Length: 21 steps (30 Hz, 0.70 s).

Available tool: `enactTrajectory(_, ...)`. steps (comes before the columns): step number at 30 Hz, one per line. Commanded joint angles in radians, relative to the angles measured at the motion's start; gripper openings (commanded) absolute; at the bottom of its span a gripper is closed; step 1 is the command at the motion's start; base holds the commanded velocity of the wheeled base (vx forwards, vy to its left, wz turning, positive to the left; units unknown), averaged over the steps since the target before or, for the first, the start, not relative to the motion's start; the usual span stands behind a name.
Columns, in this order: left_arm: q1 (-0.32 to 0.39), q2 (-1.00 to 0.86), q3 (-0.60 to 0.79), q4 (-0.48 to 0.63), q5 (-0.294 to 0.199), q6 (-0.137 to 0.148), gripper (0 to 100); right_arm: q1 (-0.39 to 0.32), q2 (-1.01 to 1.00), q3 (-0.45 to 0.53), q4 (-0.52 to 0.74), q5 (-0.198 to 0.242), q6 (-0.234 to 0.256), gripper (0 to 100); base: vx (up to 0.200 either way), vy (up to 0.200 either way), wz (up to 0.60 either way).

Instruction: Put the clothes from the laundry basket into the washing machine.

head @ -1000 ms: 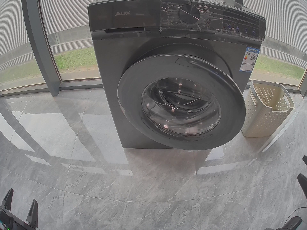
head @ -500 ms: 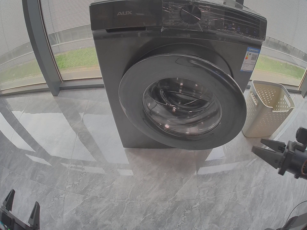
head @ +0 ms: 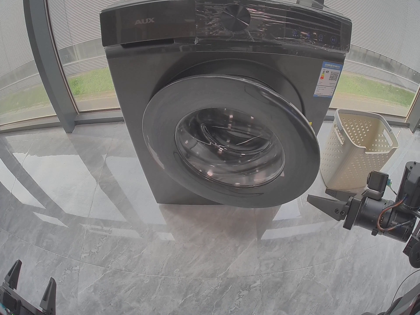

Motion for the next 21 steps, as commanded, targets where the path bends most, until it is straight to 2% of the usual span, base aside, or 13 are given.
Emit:
enactTrajectory(1,0.000,-0.013,0.018,0.000,0.001,-0.001,100,0.013,0.024,0.000,-0.001,0.001,-0.006,100,0.200,0.000,0.00)
enactTrajectory(7,0.000,-0.013,0.018,0.000,0.001,-0.005,100,0.047,0.024,-0.004,-0.002,0.001,-0.035,100,0.200,0.000,0.00)
enactTrajectory(13,0.000,-0.013,0.018,0.000,0.003,-0.005,100,0.054,0.029,-0.029,-0.001,0.001,-0.034,100,0.200,0.000,0.00)
enactTrajectory(19,0.000,-0.013,0.018,0.001,0.004,-0.004,100,0.044,0.067,-0.064,-0.015,-0.005,-0.032,100,0.000,0.000,0.00)
enactTrajectory(21,0.000,-0.013,0.018,0.001,0.004,-0.004,100,0.042,0.078,-0.073,-0.036,-0.026,-0.035,100,0.000,0.000,0.00)
